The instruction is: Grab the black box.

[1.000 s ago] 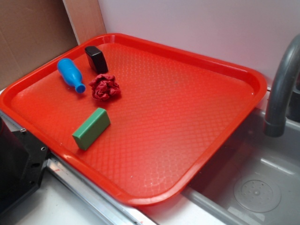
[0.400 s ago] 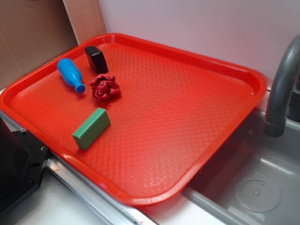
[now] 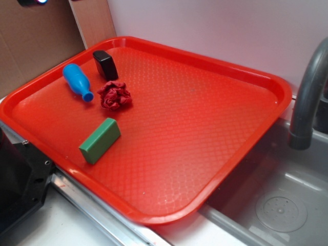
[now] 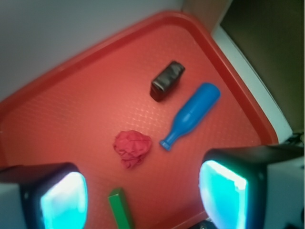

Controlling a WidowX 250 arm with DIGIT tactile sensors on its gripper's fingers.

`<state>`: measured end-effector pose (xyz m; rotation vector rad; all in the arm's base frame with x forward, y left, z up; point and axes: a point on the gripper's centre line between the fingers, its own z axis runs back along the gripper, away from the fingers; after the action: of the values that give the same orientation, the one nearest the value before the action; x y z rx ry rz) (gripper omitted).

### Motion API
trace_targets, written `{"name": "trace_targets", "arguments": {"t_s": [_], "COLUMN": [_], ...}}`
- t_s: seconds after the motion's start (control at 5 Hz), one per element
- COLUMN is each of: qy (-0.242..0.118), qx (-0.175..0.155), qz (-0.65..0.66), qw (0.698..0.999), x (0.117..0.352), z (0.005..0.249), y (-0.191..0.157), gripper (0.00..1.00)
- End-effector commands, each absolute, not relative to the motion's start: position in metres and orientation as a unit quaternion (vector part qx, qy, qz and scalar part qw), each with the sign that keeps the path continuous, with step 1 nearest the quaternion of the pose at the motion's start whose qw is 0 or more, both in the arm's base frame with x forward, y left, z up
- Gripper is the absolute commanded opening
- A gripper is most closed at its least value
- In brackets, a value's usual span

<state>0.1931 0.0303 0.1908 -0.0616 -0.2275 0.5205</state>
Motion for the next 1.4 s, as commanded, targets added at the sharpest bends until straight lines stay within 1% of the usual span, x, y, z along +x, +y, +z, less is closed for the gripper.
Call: {"name": "trace_targets", "arguments": {"t_s": [0.0,0.2,0.4,0.6,0.8,1.0,1.2], "qy": [-0.13,-0.113,-0.107,-0.11,-0.092,-0.062,-0.047], "qx": [-0.032,0.022,0.032,0.017,0.024,0.028,0.018], "qz": [0.26,0.373,0.461,0.492,0.515,0.525,0.531], "qw": [0.956,0.921,0.88,0.863,0.852,0.848,0.846], "x": [0.197,0.219,0.248,0.271,0.28,0.275,0.282], "z": [0.202,0.153,0.127,0.1,0.066,0.041,0.03], "y": [0.036,0.069,0.093,0.111,0.123,0.126,0.126], "gripper": [1.0,1.0,1.0,1.0,1.0,1.0,1.0]}}
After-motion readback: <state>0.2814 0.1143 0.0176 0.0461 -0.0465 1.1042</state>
